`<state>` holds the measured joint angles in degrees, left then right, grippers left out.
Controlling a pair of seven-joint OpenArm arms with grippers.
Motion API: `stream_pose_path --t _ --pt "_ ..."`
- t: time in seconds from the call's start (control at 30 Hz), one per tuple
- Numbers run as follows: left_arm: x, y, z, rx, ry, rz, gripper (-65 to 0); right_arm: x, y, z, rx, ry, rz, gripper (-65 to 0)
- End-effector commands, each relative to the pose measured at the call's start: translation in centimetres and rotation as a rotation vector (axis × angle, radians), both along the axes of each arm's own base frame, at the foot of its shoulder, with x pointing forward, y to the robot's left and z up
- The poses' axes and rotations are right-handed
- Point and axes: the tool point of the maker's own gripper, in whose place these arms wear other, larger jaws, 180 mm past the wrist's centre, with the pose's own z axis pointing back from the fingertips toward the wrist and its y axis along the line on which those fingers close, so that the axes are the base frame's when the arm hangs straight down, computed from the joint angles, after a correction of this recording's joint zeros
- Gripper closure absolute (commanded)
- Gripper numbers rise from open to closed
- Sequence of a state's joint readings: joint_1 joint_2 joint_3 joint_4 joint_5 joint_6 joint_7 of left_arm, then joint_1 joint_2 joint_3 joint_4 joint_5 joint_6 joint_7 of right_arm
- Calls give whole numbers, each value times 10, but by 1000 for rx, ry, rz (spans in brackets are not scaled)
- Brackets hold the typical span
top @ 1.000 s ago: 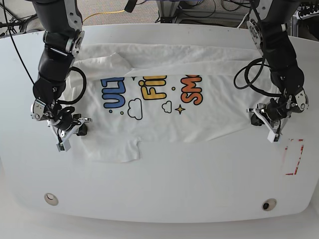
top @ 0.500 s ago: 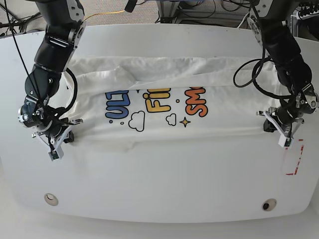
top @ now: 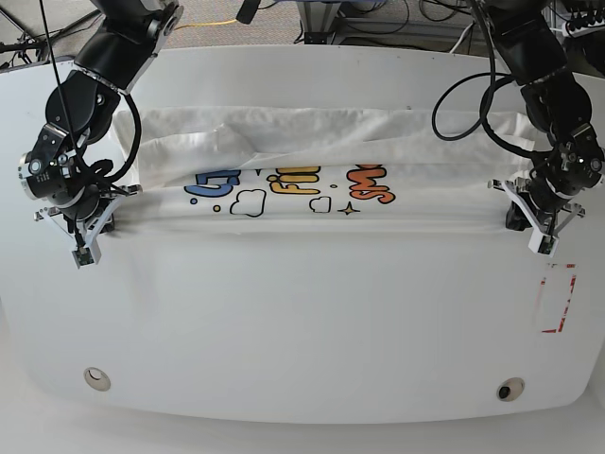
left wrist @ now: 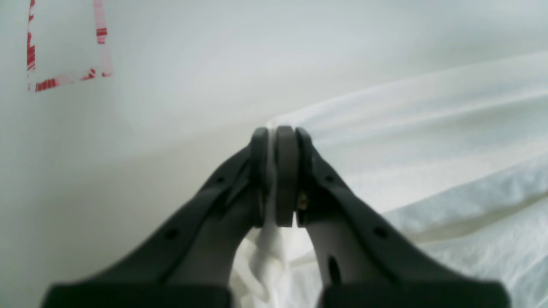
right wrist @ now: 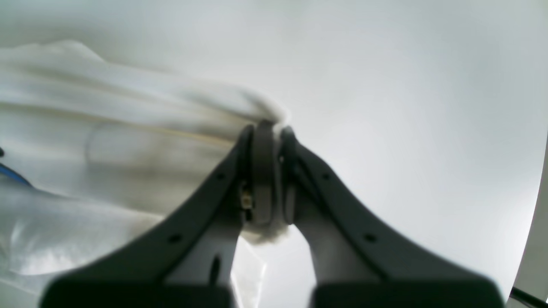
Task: Fold the T-shirt properly
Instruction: 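Grasp the shirt hem with both grippers and fold it over toward the collar, then release the folded hem and reposition both grippers along the fold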
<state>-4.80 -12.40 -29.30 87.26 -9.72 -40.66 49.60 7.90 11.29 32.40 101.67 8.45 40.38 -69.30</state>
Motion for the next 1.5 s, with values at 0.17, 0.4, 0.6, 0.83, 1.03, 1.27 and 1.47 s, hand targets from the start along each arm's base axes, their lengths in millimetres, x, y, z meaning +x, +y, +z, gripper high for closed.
stream_pose_path --t 0.17,0.4,0.6,0.83,1.03,1.27,1.47 --pt "-14 12 14 79 -26 2 0 -43 0 -1 -64 42 -40 0" --pt "-35 22 4 126 28 -12 -4 -73 3 -26 -57 129 -38 -2" --pt "-44 26 -2 166 71 -46 -69 -81 4 -33 -51 134 -32 -60" --pt "-47 27 -2 198 91 -79 -447 -85 4 -35 -52 144 -31 -415" --pt "-42 33 11 234 68 -89 -447 -90 -15 -23 -48 105 -112 -453" --pt "-36 24 56 341 0 -110 -447 -88 -15 -3 137 -34 -147 -445" --pt "-41 6 63 288 2 -142 -446 -82 19 4 311 -86 -60 -445"
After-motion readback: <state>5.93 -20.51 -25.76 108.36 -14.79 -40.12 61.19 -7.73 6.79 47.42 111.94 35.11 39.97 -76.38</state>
